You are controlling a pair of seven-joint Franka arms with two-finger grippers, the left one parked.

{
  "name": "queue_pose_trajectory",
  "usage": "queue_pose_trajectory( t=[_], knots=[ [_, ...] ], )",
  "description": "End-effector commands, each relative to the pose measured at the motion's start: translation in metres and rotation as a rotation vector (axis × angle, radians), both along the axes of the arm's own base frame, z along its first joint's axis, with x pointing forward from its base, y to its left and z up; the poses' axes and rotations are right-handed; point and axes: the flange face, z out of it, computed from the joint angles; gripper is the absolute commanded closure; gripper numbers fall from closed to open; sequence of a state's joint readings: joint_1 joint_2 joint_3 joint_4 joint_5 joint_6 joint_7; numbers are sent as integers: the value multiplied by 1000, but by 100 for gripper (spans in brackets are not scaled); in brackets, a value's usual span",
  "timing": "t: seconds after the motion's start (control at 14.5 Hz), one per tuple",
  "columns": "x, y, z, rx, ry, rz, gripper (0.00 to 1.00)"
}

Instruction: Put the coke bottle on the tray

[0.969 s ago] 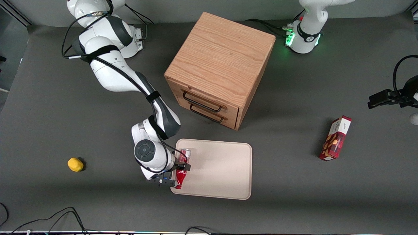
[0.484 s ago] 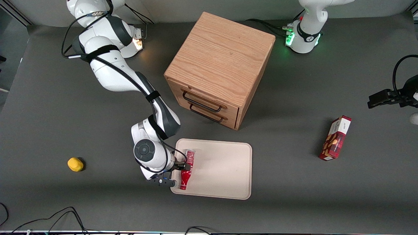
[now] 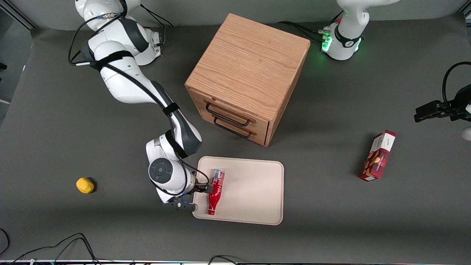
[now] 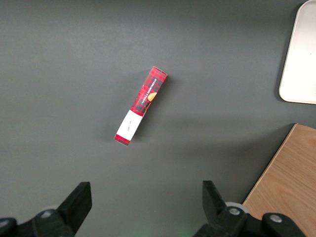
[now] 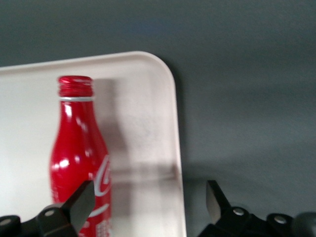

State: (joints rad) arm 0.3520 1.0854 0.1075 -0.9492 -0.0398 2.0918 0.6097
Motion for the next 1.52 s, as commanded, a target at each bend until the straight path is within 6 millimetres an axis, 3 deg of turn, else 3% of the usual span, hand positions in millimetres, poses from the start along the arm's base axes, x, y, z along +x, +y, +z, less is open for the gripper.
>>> queue_pose_trajectory(
  t=[0.0, 0.21, 0.48, 0.62, 0.9, 1.04, 1.11, 1.25, 1.45],
  knots=[
    [2, -2, 15, -7, 5, 6, 0],
    [6, -21, 40, -13, 26, -5, 0],
    [10, -81, 99, 9, 105, -16, 0],
    [2, -114, 137, 17, 148, 4, 0],
    [-31, -176, 216, -28, 228, 33, 0],
    [-60, -207, 251, -51, 223, 49, 0],
    [-76, -234, 273, -56, 212, 55, 0],
    [-110, -246, 312, -78, 211, 111, 0],
    [-142, -257, 362, -87, 198, 119, 0]
  ],
)
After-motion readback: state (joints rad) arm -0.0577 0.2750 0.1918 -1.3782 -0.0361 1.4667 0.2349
